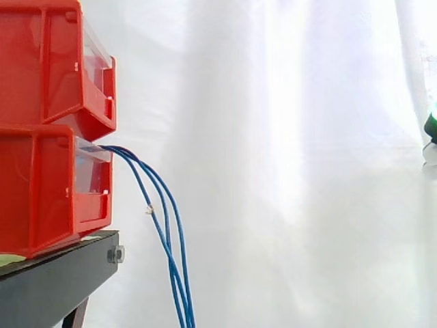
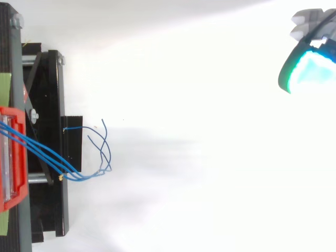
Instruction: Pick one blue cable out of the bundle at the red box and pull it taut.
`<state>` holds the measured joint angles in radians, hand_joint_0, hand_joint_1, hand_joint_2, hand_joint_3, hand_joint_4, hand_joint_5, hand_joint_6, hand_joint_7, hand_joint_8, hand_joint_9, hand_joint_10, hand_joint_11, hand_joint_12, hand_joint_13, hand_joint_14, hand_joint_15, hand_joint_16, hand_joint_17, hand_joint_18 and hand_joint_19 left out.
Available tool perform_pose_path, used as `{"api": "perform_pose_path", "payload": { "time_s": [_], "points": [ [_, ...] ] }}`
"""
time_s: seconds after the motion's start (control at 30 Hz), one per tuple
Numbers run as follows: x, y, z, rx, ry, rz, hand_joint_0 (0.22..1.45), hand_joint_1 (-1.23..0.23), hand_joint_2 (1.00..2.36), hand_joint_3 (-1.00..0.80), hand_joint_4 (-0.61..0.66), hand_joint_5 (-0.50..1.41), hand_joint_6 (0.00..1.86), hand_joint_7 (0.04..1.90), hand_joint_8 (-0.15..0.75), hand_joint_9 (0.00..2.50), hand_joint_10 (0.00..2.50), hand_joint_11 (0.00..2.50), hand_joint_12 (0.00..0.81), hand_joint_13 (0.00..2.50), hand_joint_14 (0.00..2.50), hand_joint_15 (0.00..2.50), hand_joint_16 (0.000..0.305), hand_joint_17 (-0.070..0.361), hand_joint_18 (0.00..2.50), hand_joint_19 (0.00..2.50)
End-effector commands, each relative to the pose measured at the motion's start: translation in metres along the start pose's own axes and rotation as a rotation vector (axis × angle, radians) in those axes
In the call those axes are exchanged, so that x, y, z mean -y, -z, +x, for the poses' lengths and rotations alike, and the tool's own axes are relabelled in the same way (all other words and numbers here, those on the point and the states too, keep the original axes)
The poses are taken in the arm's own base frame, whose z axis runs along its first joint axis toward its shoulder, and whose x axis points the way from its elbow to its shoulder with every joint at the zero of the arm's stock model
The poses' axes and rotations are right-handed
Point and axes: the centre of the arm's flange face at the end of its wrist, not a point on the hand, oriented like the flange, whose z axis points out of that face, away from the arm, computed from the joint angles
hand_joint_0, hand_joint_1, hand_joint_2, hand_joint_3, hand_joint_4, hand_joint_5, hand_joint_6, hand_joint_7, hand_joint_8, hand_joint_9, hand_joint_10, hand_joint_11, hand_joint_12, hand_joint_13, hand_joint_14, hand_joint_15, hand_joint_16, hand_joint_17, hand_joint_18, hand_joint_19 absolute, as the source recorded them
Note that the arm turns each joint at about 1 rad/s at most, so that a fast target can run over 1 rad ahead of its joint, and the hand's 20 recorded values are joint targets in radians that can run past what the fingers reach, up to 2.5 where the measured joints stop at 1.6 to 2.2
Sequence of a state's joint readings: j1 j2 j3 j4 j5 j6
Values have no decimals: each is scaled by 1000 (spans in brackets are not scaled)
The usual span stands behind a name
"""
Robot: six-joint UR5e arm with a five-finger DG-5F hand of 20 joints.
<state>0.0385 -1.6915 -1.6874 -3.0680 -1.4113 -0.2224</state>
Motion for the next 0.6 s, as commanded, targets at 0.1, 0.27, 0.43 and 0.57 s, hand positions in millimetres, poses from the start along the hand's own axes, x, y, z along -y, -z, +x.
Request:
{"api": "perform_pose_path", "payload": {
  "time_s": [0.1,0.27,0.43,0.57],
  "points": [
    [0,0,0,0,0,0,503,-565,1000,-500,338,-206,502,713,302,216,0,0,410,27,0,35,68,154,82,204],
    [0,0,0,0,0,0,505,-568,1000,-500,337,-206,502,714,301,216,1,0,410,25,0,38,68,153,79,210],
    [0,0,0,0,0,0,507,-566,1000,-500,339,-205,502,720,300,219,0,0,409,24,0,37,67,152,84,203],
    [0,1,0,1,1,5,510,-561,1000,-500,339,-205,502,724,300,220,0,0,409,27,0,39,67,151,83,209]
  ]
}}
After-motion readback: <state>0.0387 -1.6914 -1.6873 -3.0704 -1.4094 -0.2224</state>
